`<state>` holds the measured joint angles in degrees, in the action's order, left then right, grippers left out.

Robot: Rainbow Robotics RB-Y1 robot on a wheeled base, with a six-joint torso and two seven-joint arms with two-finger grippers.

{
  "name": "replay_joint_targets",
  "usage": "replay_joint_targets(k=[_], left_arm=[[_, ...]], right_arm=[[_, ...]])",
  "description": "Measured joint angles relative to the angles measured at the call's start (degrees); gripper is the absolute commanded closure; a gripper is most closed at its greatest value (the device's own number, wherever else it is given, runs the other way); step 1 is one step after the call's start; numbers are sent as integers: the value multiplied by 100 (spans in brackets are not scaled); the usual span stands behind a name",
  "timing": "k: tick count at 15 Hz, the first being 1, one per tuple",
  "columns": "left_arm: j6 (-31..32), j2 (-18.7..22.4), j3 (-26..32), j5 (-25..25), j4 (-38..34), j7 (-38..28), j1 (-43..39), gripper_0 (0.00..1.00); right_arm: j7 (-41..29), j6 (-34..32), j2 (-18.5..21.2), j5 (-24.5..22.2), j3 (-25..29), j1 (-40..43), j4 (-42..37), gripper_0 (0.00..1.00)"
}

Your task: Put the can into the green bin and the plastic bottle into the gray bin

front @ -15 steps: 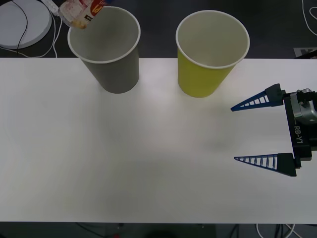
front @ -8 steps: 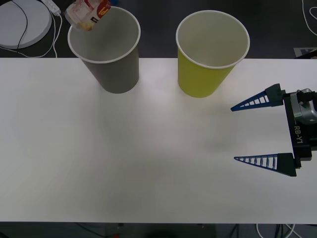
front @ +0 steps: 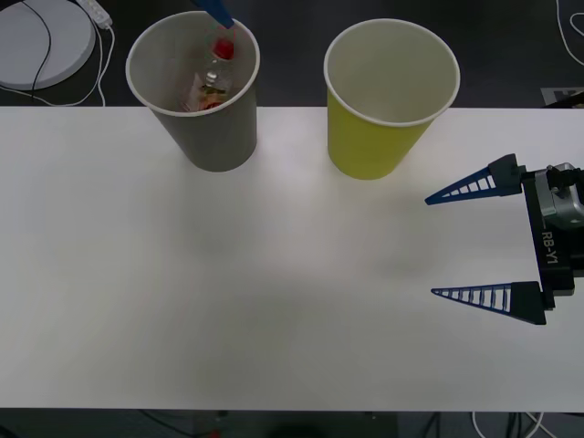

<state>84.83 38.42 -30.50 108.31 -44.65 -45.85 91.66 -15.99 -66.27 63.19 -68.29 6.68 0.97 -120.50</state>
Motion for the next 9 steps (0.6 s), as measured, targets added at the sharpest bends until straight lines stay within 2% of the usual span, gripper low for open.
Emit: replay_joint_targets(k=[9], left_arm=[[6,6,0,-115,0,29,-20,0]], right_arm=[[-1,0,0,0,0,0,0,0]])
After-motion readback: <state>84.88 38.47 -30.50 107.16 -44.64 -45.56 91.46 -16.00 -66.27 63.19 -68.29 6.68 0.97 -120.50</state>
